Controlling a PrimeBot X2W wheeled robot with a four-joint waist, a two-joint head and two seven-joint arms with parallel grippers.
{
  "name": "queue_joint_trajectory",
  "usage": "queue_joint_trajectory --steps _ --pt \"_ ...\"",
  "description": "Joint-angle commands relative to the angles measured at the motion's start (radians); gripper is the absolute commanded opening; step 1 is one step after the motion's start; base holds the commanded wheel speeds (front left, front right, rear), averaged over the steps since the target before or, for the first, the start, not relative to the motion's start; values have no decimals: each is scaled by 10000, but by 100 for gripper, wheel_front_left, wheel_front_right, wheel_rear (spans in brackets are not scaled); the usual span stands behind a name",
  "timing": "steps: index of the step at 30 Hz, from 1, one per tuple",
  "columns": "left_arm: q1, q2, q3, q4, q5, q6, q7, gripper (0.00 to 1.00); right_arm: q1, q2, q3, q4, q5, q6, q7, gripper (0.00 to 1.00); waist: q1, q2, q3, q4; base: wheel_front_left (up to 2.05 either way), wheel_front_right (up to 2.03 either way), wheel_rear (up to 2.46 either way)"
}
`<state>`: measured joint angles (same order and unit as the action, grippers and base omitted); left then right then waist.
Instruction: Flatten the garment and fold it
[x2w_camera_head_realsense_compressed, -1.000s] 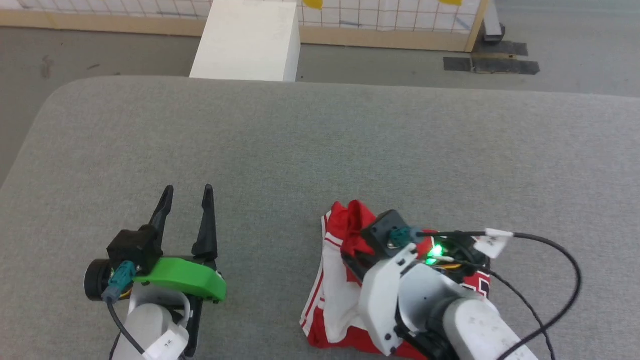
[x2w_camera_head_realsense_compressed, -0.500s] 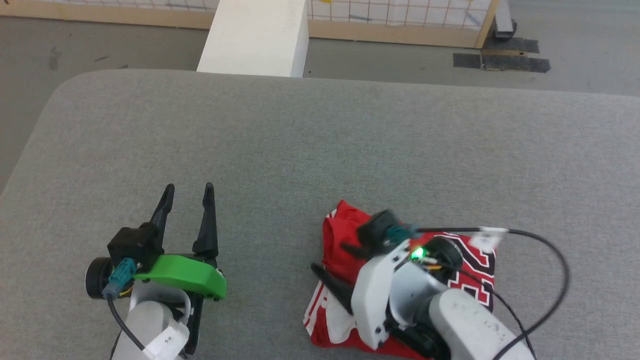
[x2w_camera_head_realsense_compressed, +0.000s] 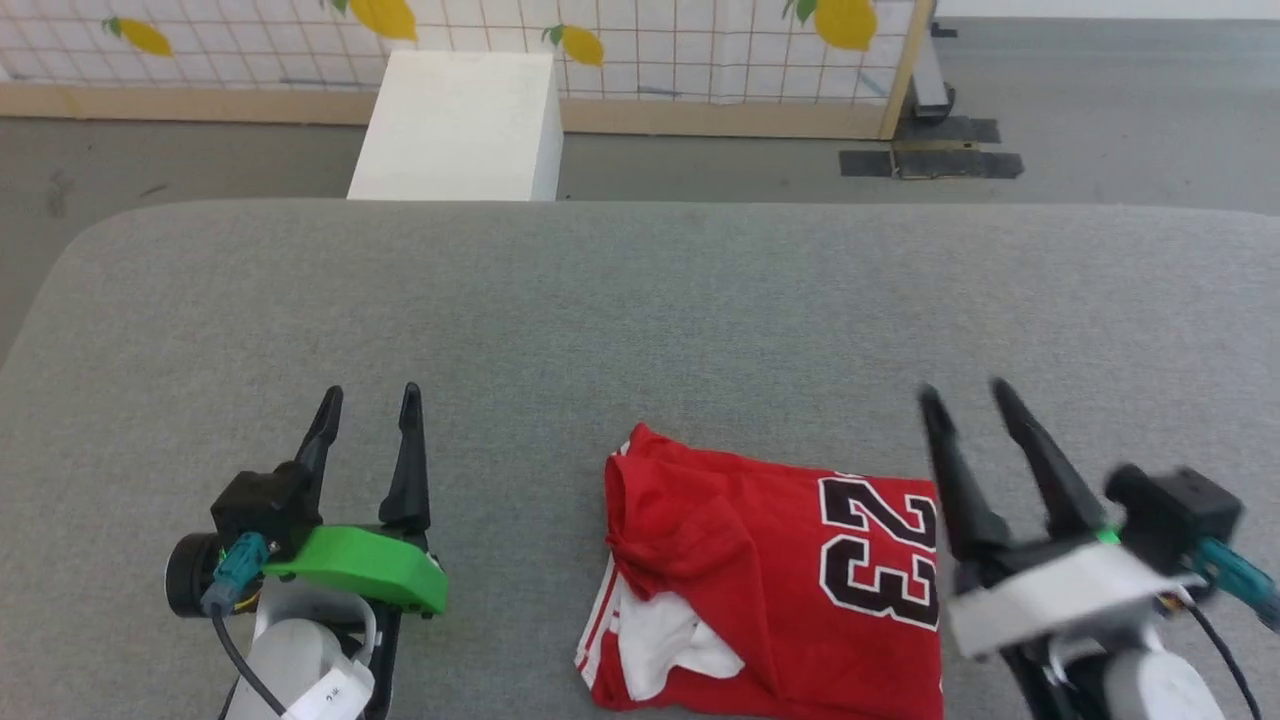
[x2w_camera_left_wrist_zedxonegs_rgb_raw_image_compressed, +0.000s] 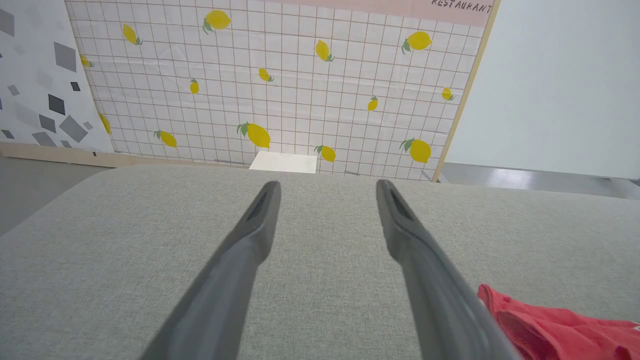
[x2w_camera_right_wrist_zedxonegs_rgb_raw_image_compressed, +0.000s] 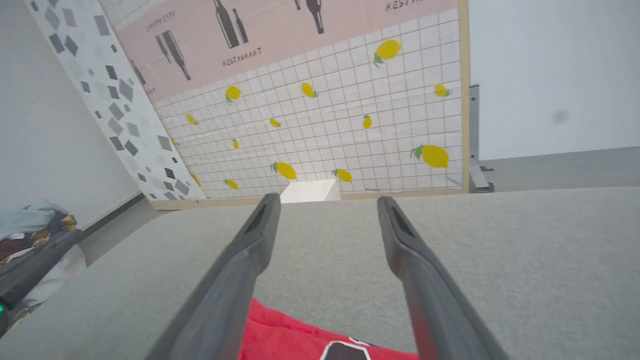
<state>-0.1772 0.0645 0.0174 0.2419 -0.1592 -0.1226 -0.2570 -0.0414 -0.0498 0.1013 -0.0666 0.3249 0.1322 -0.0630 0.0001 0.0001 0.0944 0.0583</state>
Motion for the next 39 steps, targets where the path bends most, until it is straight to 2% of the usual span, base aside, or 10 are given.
queue_joint_trajectory --steps 1,8,11,24,25,26,27,29,33,39 --pt "142 12 17 -50 31 -55 -47 100 395 -5 -353 98 -28 -15 44 100 -1 -1 -104 -148 0 0 0" --pt "176 7 12 -98 47 -62 -47 100 1206 -5 -1219 818 143 -15 1100 100 -1 -1 -85 -274 0 0 0" --pt "131 -1 -22 -110 51 -64 -47 100 1208 -5 -1179 1260 593 -15 1765 100 -1 -1 -13 -245 0 0 0" --pt "26 -34 -87 -42 -13 -72 -47 100 471 -5 -672 2780 723 -15 4994 100 -1 -1 220 113 0 0 0" --pt "23 -37 -99 -30 -15 -73 -47 100 418 -5 -600 2868 812 -15 5185 91 -1 -1 218 141 0 0 0" --pt "21 -39 -105 -17 -18 -73 -47 100 380 -5 -555 2924 827 -15 5323 74 -1 -1 215 163 0 0 0" --pt "17 -43 -108 -3 -23 -73 -47 100 337 -5 -521 2958 803 -15 5447 36 -1 -1 210 185 0 0 0" --pt "16 -48 -108 16 -31 -74 -47 100 275 -5 -516 2927 795 -15 5546 0 -1 -1 192 211 0 0 0" --pt "66 -56 -38 20 -37 -73 -47 100 29 -5 -485 2500 345 -15 5495 0 -1 -1 135 150 0 0 0" --pt "194 -58 138 -80 -24 -59 -47 100 -850 -5 302 1095 -1989 -15 6095 0 -1 -1 115 -271 0 0 0"
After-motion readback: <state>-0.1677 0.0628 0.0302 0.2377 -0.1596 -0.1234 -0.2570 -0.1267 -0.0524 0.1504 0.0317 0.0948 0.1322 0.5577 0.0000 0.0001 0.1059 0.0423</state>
